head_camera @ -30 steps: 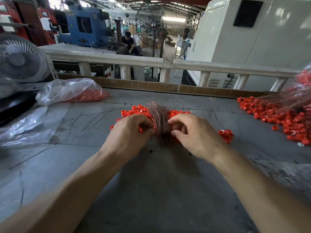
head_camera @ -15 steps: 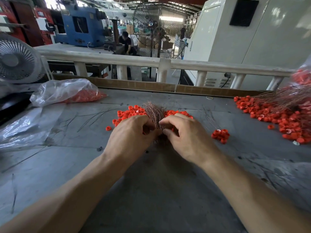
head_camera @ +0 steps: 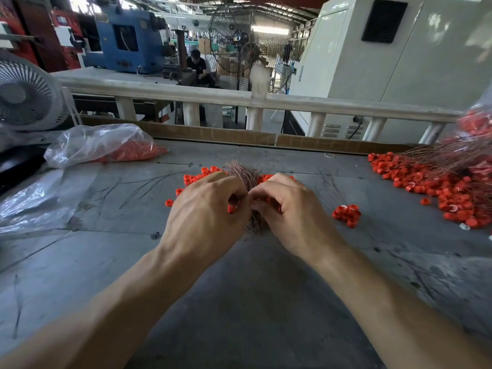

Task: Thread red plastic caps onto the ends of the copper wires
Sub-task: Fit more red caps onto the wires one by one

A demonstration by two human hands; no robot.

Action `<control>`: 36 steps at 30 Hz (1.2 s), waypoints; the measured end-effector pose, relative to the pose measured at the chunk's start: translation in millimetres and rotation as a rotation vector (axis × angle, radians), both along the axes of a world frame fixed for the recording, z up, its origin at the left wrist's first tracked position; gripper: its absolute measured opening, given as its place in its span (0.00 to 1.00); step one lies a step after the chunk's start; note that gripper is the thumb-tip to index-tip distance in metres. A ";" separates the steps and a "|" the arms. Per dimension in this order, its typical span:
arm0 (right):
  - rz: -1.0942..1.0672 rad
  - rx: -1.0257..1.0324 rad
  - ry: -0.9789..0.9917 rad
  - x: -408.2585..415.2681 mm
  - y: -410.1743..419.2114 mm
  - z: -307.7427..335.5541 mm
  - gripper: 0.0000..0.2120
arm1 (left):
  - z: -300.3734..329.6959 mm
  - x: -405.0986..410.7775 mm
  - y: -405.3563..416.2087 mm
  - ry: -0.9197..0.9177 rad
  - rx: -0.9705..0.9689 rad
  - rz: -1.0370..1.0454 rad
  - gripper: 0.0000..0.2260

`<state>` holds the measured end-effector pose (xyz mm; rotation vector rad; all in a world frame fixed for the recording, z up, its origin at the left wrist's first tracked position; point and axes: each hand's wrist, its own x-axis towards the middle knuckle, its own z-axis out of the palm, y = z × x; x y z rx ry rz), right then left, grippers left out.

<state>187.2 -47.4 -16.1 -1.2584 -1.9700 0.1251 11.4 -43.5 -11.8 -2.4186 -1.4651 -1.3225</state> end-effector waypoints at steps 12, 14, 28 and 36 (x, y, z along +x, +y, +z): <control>0.180 -0.025 0.959 15.9 -9.8 22.4 0.06 | 0.1 -35.7 21.2 -0.113 -0.269 0.202 0.05; 0.145 -0.013 1.048 20.7 -11.4 27.9 0.06 | -0.5 -40.8 25.7 -0.079 -0.318 0.227 0.04; -0.065 -0.295 1.003 21.2 -12.2 17.9 0.07 | -11.0 -33.9 27.8 0.061 -0.347 0.241 0.09; -0.087 -0.316 0.902 15.1 -14.5 12.3 0.04 | -10.3 -29.3 25.3 -0.084 -0.303 0.174 0.06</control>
